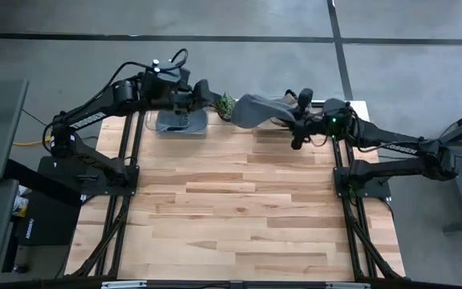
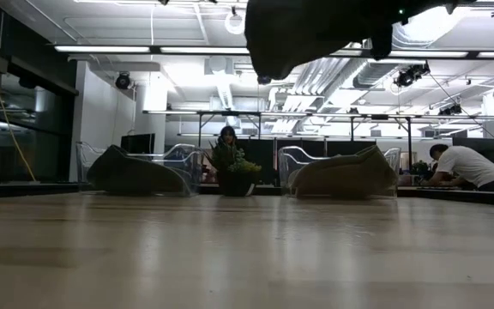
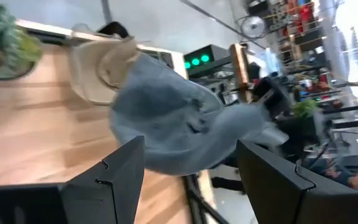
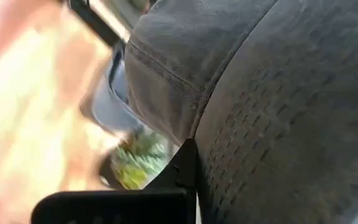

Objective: Pick & Place hat
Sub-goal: Put the gray cap into the left transparent bin

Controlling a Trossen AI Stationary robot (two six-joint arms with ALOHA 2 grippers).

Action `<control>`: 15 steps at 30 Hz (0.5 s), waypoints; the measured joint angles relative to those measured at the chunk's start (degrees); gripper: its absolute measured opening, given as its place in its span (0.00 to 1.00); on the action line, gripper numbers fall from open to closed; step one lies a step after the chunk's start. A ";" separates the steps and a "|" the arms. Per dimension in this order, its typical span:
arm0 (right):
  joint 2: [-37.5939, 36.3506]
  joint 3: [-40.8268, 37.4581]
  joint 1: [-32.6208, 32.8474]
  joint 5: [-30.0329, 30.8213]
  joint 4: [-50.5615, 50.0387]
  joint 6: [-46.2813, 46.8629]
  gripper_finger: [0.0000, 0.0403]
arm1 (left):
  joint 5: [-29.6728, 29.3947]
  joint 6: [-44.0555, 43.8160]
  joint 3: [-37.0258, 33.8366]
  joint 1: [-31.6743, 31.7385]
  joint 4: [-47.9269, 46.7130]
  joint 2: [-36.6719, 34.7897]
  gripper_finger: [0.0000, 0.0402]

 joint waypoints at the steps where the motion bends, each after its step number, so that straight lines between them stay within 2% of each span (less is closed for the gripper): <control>1: 0.00 0.00 1.27 2.50 -0.24 -2.35 0.01 | 0.51 -0.67 0.16 0.00 0.41 0.34 0.57; 7: 0.00 0.00 8.69 17.99 0.14 -17.20 0.01 | 3.22 -3.98 0.15 0.00 0.07 1.70 0.57; 15: 0.02 0.02 19.32 30.48 3.34 -32.68 0.01 | 10.06 -7.64 -0.05 -0.02 1.16 4.17 0.57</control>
